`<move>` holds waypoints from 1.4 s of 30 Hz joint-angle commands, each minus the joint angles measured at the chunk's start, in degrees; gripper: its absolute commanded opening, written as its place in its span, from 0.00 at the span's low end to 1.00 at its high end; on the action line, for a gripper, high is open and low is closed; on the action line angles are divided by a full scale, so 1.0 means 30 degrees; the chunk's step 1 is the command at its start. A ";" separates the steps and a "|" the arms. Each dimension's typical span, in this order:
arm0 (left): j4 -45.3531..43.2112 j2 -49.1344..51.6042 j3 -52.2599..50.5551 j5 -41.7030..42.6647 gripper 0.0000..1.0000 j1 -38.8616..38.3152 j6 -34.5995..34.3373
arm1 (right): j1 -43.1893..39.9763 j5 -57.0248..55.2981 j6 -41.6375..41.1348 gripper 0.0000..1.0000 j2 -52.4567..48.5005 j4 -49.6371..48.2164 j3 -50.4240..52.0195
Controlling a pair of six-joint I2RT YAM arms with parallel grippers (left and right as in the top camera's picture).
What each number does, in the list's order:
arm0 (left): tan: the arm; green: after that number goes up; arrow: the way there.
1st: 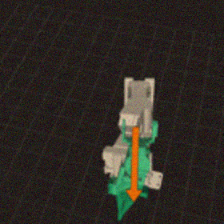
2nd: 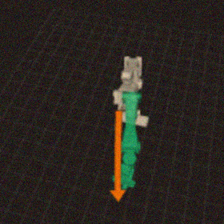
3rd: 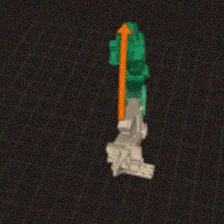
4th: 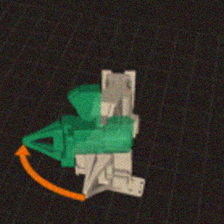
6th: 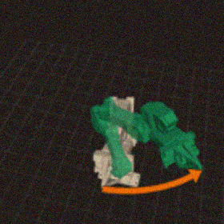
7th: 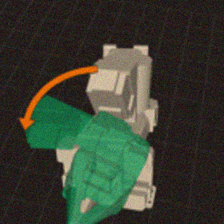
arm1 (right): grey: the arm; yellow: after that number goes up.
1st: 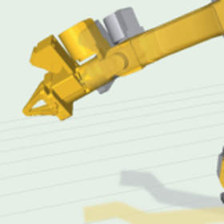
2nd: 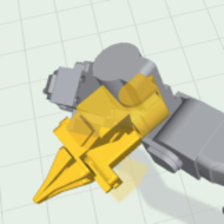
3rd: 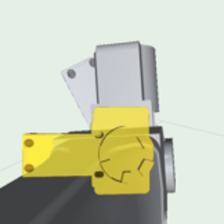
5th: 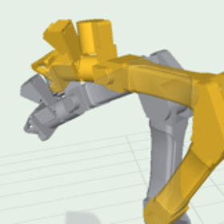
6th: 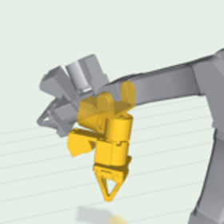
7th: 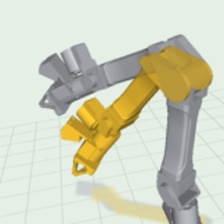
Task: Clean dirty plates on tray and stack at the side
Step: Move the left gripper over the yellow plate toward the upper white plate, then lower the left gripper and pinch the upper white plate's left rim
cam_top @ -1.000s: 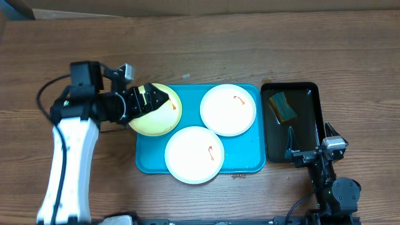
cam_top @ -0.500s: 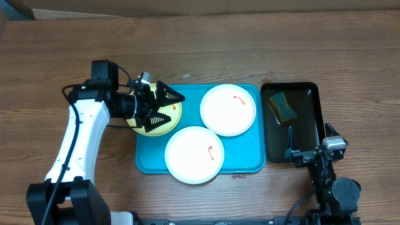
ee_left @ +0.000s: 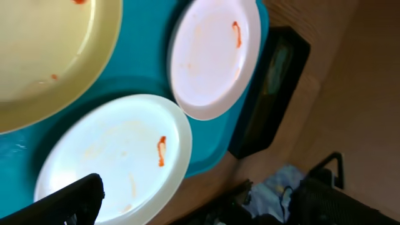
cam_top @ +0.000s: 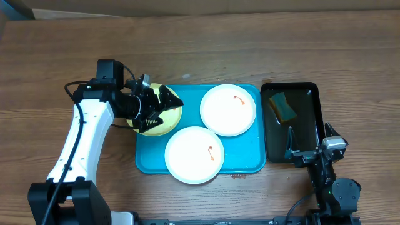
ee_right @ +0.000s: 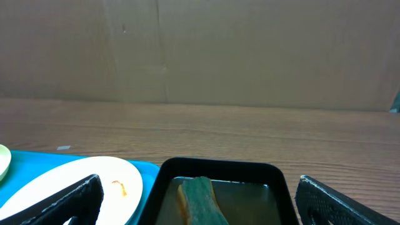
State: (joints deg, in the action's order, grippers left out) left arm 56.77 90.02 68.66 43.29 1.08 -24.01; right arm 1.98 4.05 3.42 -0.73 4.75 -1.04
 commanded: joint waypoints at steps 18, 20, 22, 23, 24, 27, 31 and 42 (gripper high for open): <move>-0.1486 -0.0073 0.0342 -0.8910 0.91 -0.6331 0.0714 | 0.0073 -0.0124 -0.0080 1.00 0.0168 -0.0087 0.0197; -0.2637 -0.0073 0.0342 -1.0652 0.79 -0.7468 0.0699 | 0.0073 -0.0124 -0.0080 1.00 0.0168 -0.0087 0.0197; -0.3847 -0.0073 0.0350 -1.1475 0.60 -0.8255 0.0393 | 0.0073 -0.0124 -0.0087 1.00 0.0168 -0.0087 0.0197; -0.4430 -0.0073 0.0342 -1.1693 0.52 -0.8539 0.0007 | 0.0073 -0.0124 -0.0080 1.00 0.0168 -0.0087 0.0197; -0.4889 -0.0058 0.0350 -1.1927 0.45 -0.8743 -0.0335 | 0.0073 -0.0124 -0.0080 1.00 0.0168 -0.0087 0.0197; -0.5151 0.0095 0.0342 -1.3675 0.33 -0.9085 -0.1654 | 0.0073 -0.0124 -0.0080 1.00 0.0168 -0.0087 0.0197; -0.5391 0.0954 0.0277 -1.5446 0.39 -0.9326 -0.2878 | 0.0073 -0.0124 -0.0080 1.00 0.0168 -0.0087 0.0197; -0.7854 0.4350 0.0277 -1.4309 0.39 -0.9384 -0.3009 | 0.0073 -0.0124 -0.0080 1.00 0.0168 -0.0087 0.0197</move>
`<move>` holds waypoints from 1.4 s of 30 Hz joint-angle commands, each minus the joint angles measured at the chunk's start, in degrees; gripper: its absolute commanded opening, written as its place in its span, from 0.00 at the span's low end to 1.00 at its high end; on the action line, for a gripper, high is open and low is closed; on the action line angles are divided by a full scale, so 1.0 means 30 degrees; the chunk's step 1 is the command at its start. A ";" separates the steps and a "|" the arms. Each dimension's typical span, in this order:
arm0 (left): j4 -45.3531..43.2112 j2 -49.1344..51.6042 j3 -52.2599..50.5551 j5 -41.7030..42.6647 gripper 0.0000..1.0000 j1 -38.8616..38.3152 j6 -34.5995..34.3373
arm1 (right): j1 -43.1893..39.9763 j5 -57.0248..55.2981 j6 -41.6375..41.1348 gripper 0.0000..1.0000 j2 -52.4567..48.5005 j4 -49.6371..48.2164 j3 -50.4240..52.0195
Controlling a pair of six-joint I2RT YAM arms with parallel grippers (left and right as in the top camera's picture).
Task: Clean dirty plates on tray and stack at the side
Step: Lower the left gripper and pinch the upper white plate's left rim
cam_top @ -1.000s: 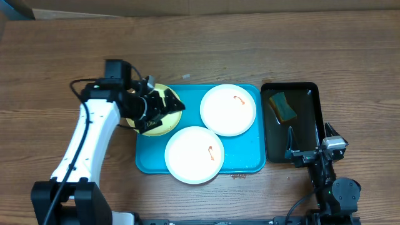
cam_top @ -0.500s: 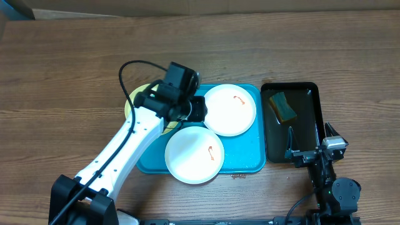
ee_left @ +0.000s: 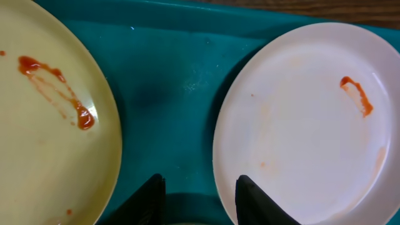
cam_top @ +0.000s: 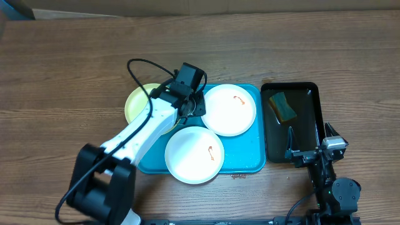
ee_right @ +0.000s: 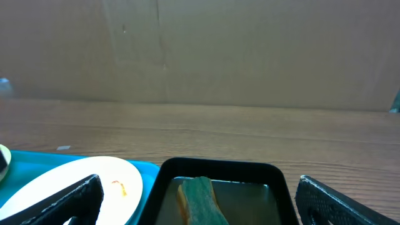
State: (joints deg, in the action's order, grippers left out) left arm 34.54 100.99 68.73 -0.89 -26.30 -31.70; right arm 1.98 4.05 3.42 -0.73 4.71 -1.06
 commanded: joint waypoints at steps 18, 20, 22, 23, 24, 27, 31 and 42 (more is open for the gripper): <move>-0.1158 0.3177 0.0255 0.1712 0.25 -0.0634 -0.0576 | 0.0073 -0.0124 -0.0080 1.00 0.0168 -0.0073 0.0204; -0.1158 0.3177 0.0255 0.1647 0.21 -0.0634 -0.0576 | 0.0073 -0.0124 -0.0080 1.00 0.0168 -0.0073 0.0204; -0.1188 0.3177 0.0255 0.1603 0.20 -0.0634 -0.0583 | 0.0073 -0.0124 -0.0080 1.00 0.0168 -0.0073 0.0204; -0.1195 0.3177 0.0255 0.1603 0.19 -0.0634 -0.0576 | 0.0073 -0.0124 -0.0080 1.00 0.0168 -0.0073 0.0204; -0.1202 0.3177 0.0255 0.1588 0.18 -0.0634 -0.0583 | 0.0073 -0.0124 -0.0080 1.00 0.0168 -0.0066 0.0204; -0.1370 0.3177 0.0255 0.1399 0.17 -0.0612 -0.0576 | 0.0073 -0.0124 -0.0080 1.00 0.0168 -0.0073 0.0204; -0.1523 0.3177 0.0255 0.0794 0.16 -0.0619 -0.0576 | 0.0073 -0.0124 -0.0080 1.00 0.0168 -0.0073 0.0204; -0.1413 0.3155 0.0670 0.0801 0.14 -0.0612 0.0007 | 0.0073 -0.0124 -0.0087 1.00 0.0168 -0.0073 0.0204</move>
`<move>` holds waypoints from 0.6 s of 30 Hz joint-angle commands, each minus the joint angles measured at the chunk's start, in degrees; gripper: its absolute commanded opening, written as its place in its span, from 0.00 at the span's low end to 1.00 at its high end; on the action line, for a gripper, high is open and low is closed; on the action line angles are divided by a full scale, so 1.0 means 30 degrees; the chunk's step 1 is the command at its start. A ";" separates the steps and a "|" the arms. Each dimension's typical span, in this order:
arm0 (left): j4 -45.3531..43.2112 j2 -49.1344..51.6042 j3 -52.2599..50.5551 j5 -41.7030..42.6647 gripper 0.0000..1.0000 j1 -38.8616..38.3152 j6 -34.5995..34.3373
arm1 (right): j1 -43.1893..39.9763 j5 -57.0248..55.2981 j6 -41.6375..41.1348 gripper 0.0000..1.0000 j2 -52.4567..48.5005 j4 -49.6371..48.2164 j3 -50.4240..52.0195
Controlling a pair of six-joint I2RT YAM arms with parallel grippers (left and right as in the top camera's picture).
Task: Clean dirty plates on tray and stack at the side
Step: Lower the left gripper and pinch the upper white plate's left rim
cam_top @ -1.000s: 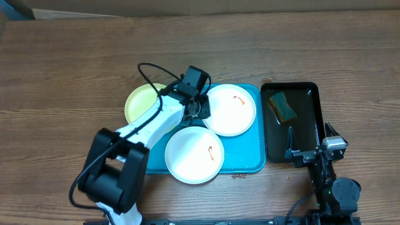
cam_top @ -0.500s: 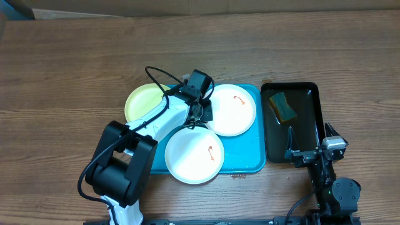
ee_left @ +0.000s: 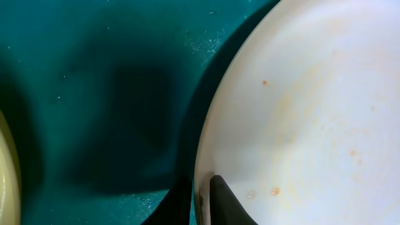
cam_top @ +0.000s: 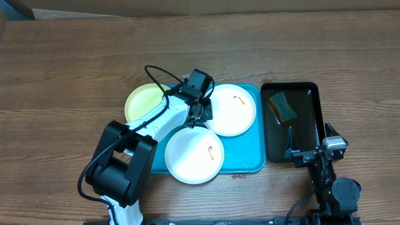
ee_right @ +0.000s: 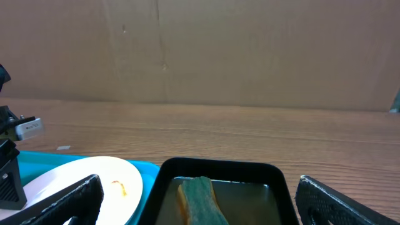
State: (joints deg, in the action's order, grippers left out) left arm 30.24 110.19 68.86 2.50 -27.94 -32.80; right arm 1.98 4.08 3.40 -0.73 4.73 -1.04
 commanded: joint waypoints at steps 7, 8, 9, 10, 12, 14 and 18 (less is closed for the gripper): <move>0.0729 0.0087 0.1166 -0.0335 0.17 -0.0066 0.0379 | 0.0073 -0.0131 -0.0073 1.00 0.0168 -0.0080 0.0197; 0.0911 0.0087 0.1275 -0.0335 0.17 -0.0066 0.0379 | 0.0073 -0.0131 -0.0073 1.00 0.0168 -0.0080 0.0197; 0.1064 0.0087 0.1362 -0.0335 0.18 -0.0066 0.0393 | 0.0073 -0.0131 -0.0073 1.00 0.0168 -0.0080 0.0197; 0.1122 0.0087 0.1392 -0.0335 0.19 -0.0066 0.0525 | 0.0073 -0.0131 -0.0073 1.00 0.0168 -0.0080 0.0197; 0.1144 0.0087 0.1392 -0.0335 0.20 -0.0066 0.0525 | 0.0073 -0.0131 -0.0073 1.00 0.0168 -0.0080 0.0197; 0.1188 0.0087 0.1392 -0.0335 0.18 -0.0066 0.0517 | 0.0073 -0.0131 -0.0080 1.00 0.0168 -0.0080 0.0197; 0.1180 0.0087 0.1392 -0.0335 0.16 -0.0066 0.0517 | 0.0073 -0.0124 -0.0073 1.00 0.0168 -0.0080 0.0197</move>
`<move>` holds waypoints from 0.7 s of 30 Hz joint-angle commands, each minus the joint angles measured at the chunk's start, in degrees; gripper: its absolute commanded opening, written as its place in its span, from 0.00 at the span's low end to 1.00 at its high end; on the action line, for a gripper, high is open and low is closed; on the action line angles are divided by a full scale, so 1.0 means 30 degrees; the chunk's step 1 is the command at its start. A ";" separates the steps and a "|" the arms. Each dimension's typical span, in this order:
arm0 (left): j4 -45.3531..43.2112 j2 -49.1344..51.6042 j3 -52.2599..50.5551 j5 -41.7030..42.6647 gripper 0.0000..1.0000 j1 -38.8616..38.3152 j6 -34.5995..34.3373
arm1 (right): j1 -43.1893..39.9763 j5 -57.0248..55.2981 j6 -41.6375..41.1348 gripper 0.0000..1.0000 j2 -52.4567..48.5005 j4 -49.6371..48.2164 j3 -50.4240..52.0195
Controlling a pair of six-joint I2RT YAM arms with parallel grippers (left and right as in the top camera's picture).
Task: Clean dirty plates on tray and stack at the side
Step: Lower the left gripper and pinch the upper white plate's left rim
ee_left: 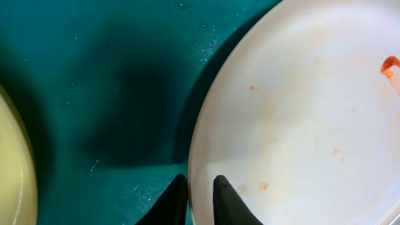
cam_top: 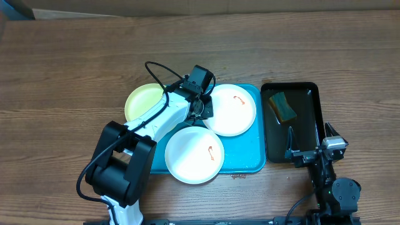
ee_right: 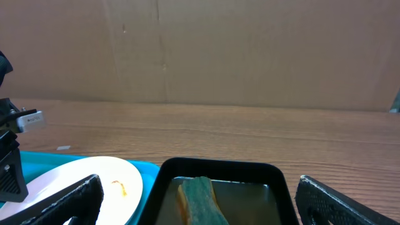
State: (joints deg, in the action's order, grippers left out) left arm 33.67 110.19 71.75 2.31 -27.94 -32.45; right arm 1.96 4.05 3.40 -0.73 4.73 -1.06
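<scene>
Three ketchup-smeared plates sit on or at the teal tray [cam_top: 247, 156]: a yellow plate [cam_top: 142, 103] overhanging its left edge, a white plate [cam_top: 232, 112] at the back and a second white plate [cam_top: 190, 156] at the front. My left gripper [cam_top: 201, 112] is shut on the left rim of the back white plate [ee_left: 300, 125], one finger on each side of the rim [ee_left: 200, 190]. My right gripper [cam_top: 310, 153] hangs open at the near end of the black tray, apart from everything [ee_right: 197, 190].
A black tray [cam_top: 306, 134] of water right of the teal tray holds a green-and-yellow sponge [cam_top: 283, 105]. The left arm and its cable lie across the yellow plate and the tray's left part. Brown wood table [cam_top: 62, 62] all round.
The left gripper stays at the back white plate's left rim. Its view has pulled back slightly, so the ketchup streak and more of the yellow plate show. The right arm has not moved.
The left gripper was first over the yellow plate at the tray's left. Then it stood open above the tray between the yellow plate and the back white plate. Then its fingers were down astride that white plate's left rim, where they now grip.
</scene>
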 commanded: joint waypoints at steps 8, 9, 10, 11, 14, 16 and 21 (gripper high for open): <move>0.0211 0.0087 0.0430 -0.0262 0.15 -0.0080 0.0393 | 0.0080 -0.0124 -0.0073 1.00 0.0168 -0.0080 0.0204; 0.0211 0.0087 0.0423 -0.0262 0.15 -0.0087 0.0393 | 0.0080 -0.0124 -0.0073 1.00 0.0168 -0.0080 0.0204; 0.0219 0.0087 0.0430 -0.0255 0.15 -0.0087 0.0393 | 0.0080 -0.0087 -0.0080 1.00 0.0168 -0.0087 0.0204; 0.0277 0.0087 0.0430 -0.0255 0.15 -0.0087 0.0393 | 0.0080 0.0066 -0.0095 1.00 0.0168 -0.0095 0.0204; 0.0503 0.0095 0.0423 -0.0262 0.15 -0.0087 0.0386 | 0.0080 0.0379 -0.0146 1.00 0.0168 -0.0124 0.0204; 0.0561 0.0095 0.0423 -0.0270 0.15 -0.0087 0.0393 | 0.0080 0.0386 -0.0160 1.00 0.0168 -0.0168 0.0204; 0.0554 0.0095 0.0423 -0.0270 0.15 -0.0087 0.0386 | 0.0080 0.0372 -0.1843 1.00 0.0168 -0.0160 0.0189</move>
State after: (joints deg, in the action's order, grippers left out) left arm 35.18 110.19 71.75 2.28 -27.94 -32.45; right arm 1.98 4.71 1.91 -0.73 4.64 -1.04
